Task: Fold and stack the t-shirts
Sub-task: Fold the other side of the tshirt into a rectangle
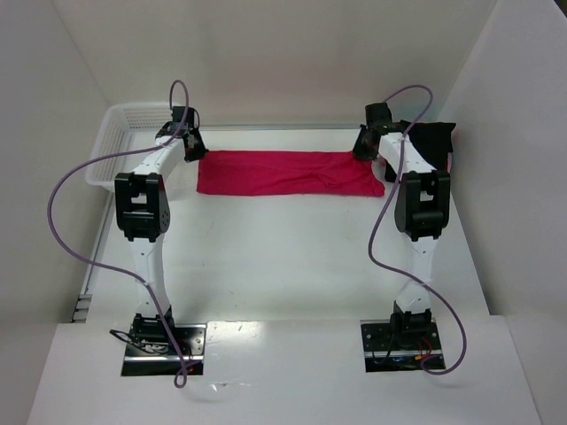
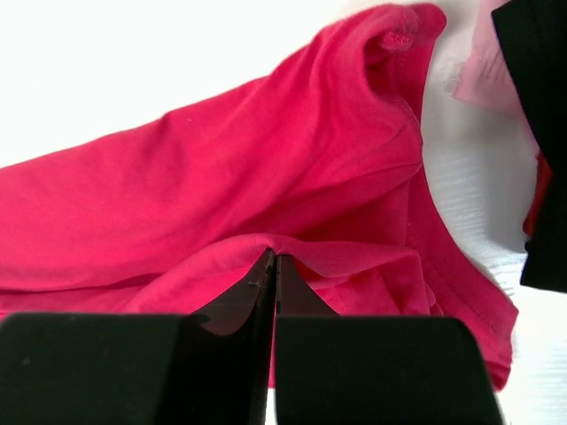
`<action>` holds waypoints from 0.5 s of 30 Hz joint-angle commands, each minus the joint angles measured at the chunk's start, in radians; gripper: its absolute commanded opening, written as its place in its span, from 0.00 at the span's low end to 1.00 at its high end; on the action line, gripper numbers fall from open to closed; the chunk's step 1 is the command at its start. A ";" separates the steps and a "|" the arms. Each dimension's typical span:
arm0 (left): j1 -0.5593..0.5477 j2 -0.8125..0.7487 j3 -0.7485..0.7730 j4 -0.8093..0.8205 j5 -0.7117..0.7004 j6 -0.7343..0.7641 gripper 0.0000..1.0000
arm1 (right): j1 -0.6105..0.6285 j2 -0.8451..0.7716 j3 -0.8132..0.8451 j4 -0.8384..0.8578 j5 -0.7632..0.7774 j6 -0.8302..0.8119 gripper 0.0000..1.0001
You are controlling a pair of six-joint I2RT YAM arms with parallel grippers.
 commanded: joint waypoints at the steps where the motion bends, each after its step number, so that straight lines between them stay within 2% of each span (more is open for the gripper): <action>1: 0.012 0.019 0.052 0.002 -0.029 -0.010 0.00 | -0.010 0.022 0.054 0.040 -0.007 -0.016 0.00; 15: 0.021 0.088 0.132 -0.007 -0.048 -0.020 0.00 | -0.010 0.095 0.166 0.059 -0.008 -0.053 0.02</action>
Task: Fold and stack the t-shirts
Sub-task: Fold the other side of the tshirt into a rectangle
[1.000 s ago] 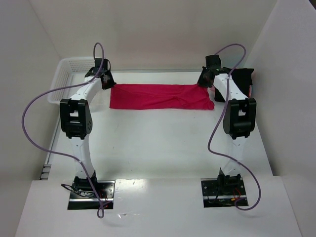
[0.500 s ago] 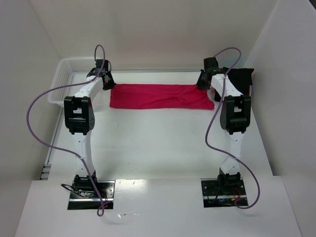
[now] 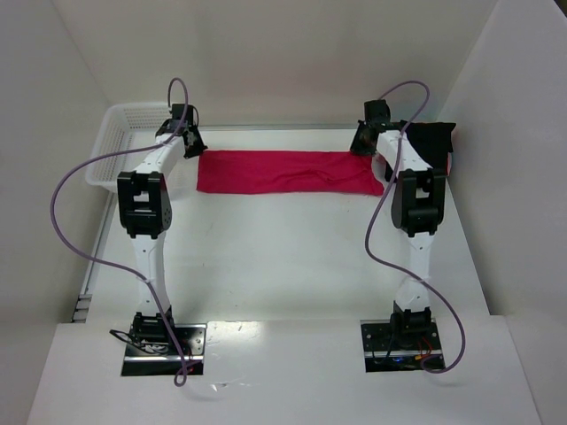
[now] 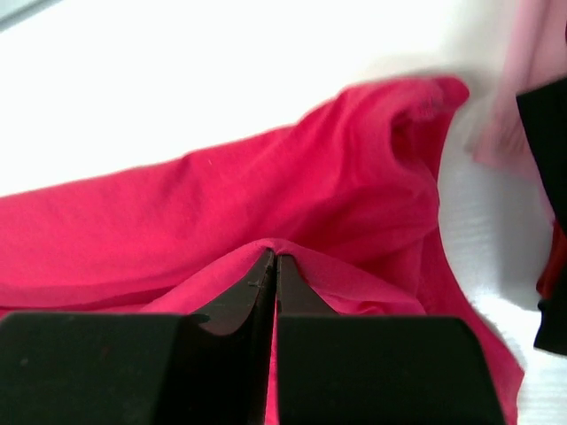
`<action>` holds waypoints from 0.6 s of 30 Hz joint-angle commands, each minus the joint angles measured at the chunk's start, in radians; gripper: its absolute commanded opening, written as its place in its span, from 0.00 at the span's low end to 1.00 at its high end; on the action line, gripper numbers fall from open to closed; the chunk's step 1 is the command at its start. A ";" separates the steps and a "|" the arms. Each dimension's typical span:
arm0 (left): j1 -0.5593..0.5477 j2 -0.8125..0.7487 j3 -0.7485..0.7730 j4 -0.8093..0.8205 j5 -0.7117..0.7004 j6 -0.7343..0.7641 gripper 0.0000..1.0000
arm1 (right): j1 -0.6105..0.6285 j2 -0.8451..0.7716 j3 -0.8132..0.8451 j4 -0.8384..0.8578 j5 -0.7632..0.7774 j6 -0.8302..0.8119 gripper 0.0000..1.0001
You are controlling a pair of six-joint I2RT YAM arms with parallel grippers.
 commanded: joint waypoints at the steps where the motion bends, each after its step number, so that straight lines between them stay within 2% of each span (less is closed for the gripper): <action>1: 0.010 0.021 0.038 0.001 -0.035 -0.018 0.00 | -0.008 0.024 0.070 0.040 0.008 -0.023 0.02; 10: 0.010 -0.035 -0.074 0.012 -0.067 -0.018 0.01 | -0.008 0.044 0.090 0.029 0.018 -0.023 0.04; 13: 0.010 -0.035 -0.085 0.012 -0.067 -0.018 0.12 | -0.008 0.053 0.090 0.029 0.018 -0.023 0.07; 18: 0.010 -0.066 -0.117 0.021 -0.057 -0.018 0.22 | -0.008 0.053 0.070 0.029 0.018 -0.041 0.14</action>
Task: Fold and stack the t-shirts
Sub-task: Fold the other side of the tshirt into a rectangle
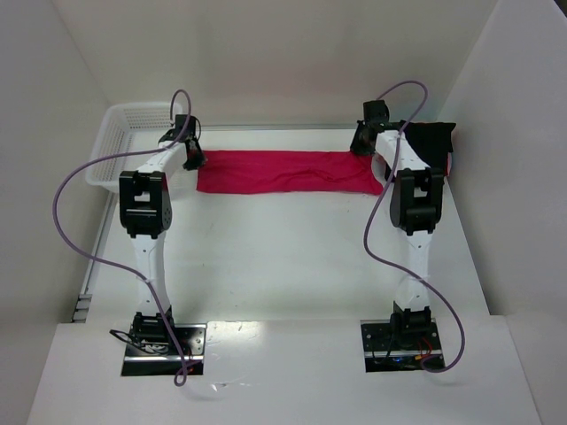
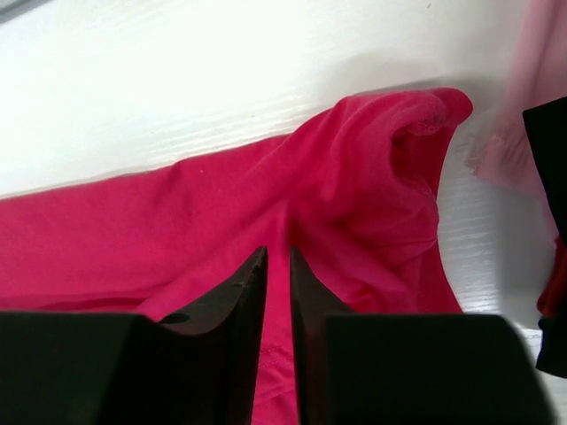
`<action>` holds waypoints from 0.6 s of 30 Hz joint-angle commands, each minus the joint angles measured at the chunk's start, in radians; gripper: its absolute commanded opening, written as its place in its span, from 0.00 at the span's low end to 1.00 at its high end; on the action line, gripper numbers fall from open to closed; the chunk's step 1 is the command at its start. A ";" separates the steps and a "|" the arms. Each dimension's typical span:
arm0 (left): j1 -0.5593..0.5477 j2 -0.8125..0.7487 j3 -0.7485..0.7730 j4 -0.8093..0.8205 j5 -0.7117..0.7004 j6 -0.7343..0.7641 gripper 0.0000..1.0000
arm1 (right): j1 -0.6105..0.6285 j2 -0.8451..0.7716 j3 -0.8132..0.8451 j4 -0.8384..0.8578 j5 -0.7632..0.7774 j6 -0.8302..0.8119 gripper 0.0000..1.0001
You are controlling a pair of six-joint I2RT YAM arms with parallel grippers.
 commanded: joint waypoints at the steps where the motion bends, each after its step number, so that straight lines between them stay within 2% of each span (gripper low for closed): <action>1: 0.010 -0.086 -0.019 0.022 -0.012 -0.015 0.30 | -0.008 0.017 0.030 0.026 0.014 -0.027 0.23; 4: 0.010 -0.120 -0.030 0.031 -0.012 -0.015 0.41 | -0.008 0.017 0.050 0.026 0.005 -0.049 0.39; 5: 0.010 -0.129 -0.030 0.031 -0.012 -0.015 0.50 | -0.008 0.006 0.076 0.026 0.005 -0.058 0.52; 7: 0.010 -0.161 -0.030 0.041 0.011 -0.004 0.65 | -0.008 -0.009 0.076 0.026 -0.008 -0.067 0.65; 8: 0.001 -0.174 -0.030 0.052 0.020 0.007 0.72 | -0.008 -0.035 0.085 0.026 -0.022 -0.067 0.71; 10: -0.009 -0.212 -0.030 0.064 0.048 0.017 0.88 | -0.008 -0.069 0.085 0.026 -0.047 -0.067 0.74; 12: -0.024 -0.235 -0.030 0.080 0.074 0.053 0.95 | -0.008 -0.124 0.044 0.036 -0.116 -0.079 0.88; 14: -0.055 -0.253 -0.030 0.094 0.131 0.085 0.99 | -0.008 -0.161 -0.022 0.046 -0.139 -0.080 0.90; 18: -0.078 -0.254 -0.030 0.103 0.220 0.117 0.99 | -0.008 -0.261 -0.184 0.098 -0.148 -0.080 0.90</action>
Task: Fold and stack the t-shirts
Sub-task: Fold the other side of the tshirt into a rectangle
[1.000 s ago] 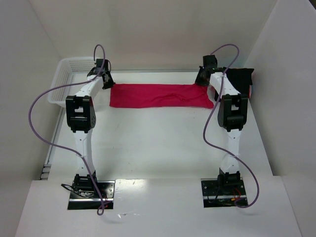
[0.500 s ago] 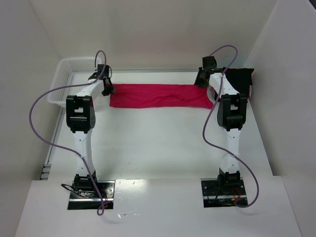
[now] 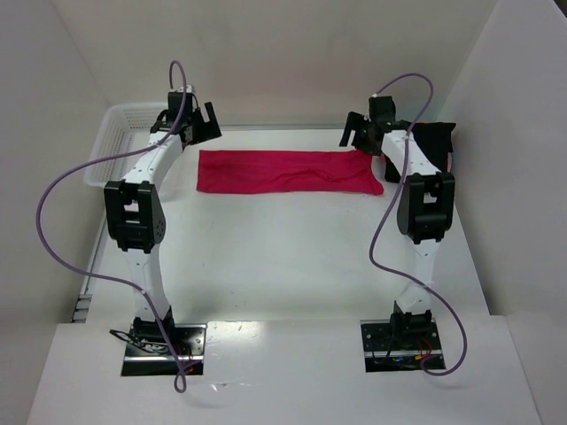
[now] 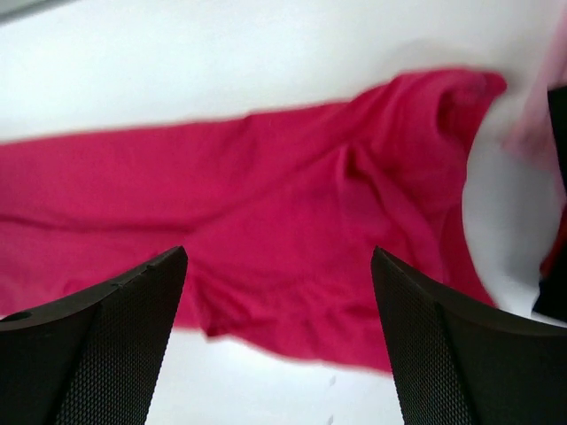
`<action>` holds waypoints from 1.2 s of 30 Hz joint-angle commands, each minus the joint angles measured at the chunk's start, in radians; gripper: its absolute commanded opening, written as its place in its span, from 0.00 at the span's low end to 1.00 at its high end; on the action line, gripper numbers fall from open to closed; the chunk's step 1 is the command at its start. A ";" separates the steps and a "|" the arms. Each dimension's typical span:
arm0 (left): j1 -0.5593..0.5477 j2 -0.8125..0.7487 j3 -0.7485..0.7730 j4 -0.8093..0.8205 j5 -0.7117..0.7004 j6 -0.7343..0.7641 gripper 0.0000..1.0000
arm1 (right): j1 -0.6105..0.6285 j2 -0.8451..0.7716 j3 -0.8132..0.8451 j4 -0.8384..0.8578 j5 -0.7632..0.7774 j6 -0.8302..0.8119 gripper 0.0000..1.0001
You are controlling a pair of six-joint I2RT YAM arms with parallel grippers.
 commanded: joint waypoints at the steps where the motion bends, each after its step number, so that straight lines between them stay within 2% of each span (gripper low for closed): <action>1: -0.042 -0.020 0.001 0.030 0.116 0.061 0.99 | -0.007 -0.138 -0.109 0.062 -0.052 -0.015 0.90; 5: -0.096 -0.020 -0.038 0.030 0.121 0.098 0.99 | 0.002 -0.212 -0.285 0.106 -0.101 -0.035 0.90; 9: -0.154 -0.020 -0.060 0.002 0.058 0.127 0.99 | 0.055 -0.244 -0.365 0.119 -0.083 -0.064 0.88; 17: -0.222 0.004 -0.146 0.004 0.051 0.129 0.99 | 0.088 -0.193 -0.376 0.149 -0.051 -0.033 0.87; 27: -0.240 0.105 -0.106 -0.012 -0.046 0.120 0.99 | 0.107 -0.112 -0.344 0.139 0.035 -0.014 0.85; 28: -0.240 0.119 -0.095 -0.025 -0.060 0.120 0.99 | 0.108 -0.101 -0.344 0.139 0.046 -0.014 0.80; 33: -0.240 0.138 -0.086 -0.045 -0.098 0.110 0.99 | 0.108 -0.081 -0.324 0.139 0.069 -0.014 0.73; 36: -0.240 0.156 -0.068 -0.056 -0.123 0.110 0.99 | 0.108 -0.081 -0.312 0.148 0.078 -0.004 0.64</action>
